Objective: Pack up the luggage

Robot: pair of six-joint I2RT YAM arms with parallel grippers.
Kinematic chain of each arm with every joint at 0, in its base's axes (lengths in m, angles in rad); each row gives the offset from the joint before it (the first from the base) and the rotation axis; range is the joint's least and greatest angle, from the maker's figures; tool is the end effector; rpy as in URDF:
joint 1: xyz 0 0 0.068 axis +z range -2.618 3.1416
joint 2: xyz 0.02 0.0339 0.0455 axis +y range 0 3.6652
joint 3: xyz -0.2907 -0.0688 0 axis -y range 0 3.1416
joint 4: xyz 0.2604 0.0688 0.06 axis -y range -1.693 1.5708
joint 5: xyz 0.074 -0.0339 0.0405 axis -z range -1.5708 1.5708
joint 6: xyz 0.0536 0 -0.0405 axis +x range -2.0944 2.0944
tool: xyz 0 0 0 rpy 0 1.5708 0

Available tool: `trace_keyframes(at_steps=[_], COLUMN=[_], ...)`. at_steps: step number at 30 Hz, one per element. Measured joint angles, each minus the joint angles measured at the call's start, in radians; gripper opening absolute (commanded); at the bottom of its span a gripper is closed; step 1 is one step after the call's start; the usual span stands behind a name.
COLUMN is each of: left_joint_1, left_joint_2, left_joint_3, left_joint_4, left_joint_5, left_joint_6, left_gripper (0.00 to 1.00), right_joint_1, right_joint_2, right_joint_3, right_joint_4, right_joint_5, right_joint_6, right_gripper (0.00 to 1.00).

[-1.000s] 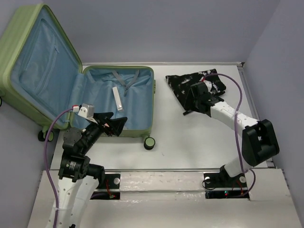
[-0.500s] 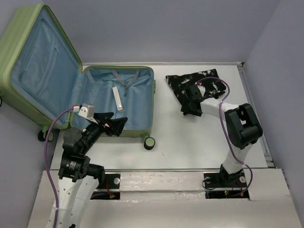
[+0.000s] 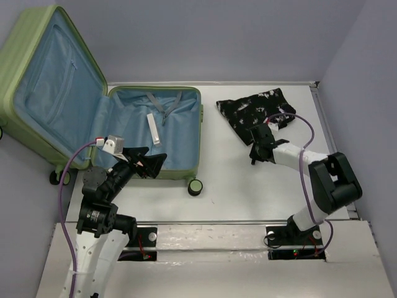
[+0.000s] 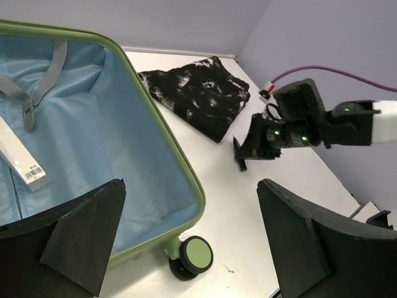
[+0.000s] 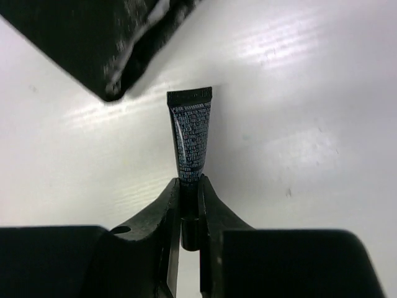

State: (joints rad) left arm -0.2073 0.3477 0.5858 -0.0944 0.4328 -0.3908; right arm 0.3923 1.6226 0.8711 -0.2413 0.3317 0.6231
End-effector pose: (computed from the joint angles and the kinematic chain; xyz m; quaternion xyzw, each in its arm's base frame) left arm 0.1001 -0.0440 0.3498 0.1031 0.6514 -0.3518 0.6642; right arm 0.3157 0.1117 0.1654 0.1556 0.9337 -0.0016 0.3226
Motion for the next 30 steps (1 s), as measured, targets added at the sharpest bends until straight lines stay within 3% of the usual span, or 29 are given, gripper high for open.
trace_keyframes(at_steps=[7,11,12,14,15,17,19,23,27,30], left_joint_1=[0.000,0.000,0.000,0.000,0.000,0.000,0.000,0.000,0.000,0.000], left_joint_2=[0.003,0.003,0.003,0.003,0.003,0.003,0.003,0.009,0.035,0.066], left_joint_3=[0.000,0.000,0.000,0.000,0.000,0.000,0.000,0.000,0.000,0.000], left_joint_4=[-0.001,-0.001,-0.001,-0.001,-0.002,-0.003,-0.004,-0.007,-0.007,-0.005], left_joint_5=[-0.027,-0.045,-0.049,-0.055,-0.058,-0.066,-0.072,-0.074,-0.061,-0.037], left_joint_6=[-0.013,-0.022,-0.023,-0.027,-0.027,-0.030,-0.032,-0.034,-0.034,-0.033], left_gripper=[0.99,0.99,0.99,0.99,0.99,0.99,0.99,0.99,0.99,0.99], right_joint_1=[0.040,0.194,0.236,0.327,0.361,0.409,0.428,0.370,0.167,0.007], right_joint_2=[-0.291,-0.324,-0.293,-0.211,-0.152,-0.060,0.020,0.066,0.061,0.093], right_joint_3=[-0.080,0.071,0.148,0.310,0.413,0.549,0.651,0.631,0.505,0.488], right_joint_4=[-0.042,-0.088,-0.086,-0.060,-0.053,-0.011,-0.001,-0.009,-0.059,-0.125], right_joint_5=[-0.118,-0.163,-0.176,-0.210,-0.233,-0.287,-0.294,-0.291,-0.239,-0.145], right_joint_6=[0.001,0.002,0.001,-0.002,-0.008,-0.009,-0.032,-0.067,-0.115,-0.169], right_gripper=[0.07,0.07,0.13,0.43,0.79,0.95,0.96,0.78,0.67,0.70])
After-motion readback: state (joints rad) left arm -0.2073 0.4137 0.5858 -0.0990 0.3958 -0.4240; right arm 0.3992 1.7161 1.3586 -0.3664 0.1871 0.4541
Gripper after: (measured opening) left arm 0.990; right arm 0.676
